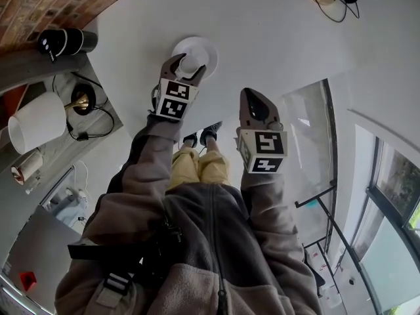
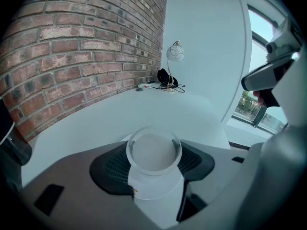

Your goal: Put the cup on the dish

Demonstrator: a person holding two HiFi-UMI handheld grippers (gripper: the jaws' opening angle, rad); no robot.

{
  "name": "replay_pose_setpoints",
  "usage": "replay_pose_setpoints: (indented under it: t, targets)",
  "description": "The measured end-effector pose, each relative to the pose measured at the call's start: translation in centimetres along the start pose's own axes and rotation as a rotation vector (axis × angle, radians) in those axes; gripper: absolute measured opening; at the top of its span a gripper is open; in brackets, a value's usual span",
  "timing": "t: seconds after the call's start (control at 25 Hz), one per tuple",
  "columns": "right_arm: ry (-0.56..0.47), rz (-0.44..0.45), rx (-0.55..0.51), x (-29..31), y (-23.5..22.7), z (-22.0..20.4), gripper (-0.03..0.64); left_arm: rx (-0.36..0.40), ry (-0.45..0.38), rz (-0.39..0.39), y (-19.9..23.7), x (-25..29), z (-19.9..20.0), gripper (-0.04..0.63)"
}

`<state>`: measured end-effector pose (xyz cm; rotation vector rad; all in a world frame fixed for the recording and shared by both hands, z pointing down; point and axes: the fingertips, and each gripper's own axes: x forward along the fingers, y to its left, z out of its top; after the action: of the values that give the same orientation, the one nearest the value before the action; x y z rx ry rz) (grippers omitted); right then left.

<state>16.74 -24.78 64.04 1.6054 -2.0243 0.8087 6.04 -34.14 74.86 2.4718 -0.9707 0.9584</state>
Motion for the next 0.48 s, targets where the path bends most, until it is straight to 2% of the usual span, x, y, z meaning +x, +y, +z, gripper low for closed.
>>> replay_pose_setpoints:
  t: [0.48]
  targets:
    - [0.016, -0.010, 0.012, 0.1, -0.4, -1.0, 0.002, 0.021, 0.039, 0.022, 1.1, 1.6, -1.0, 0.268]
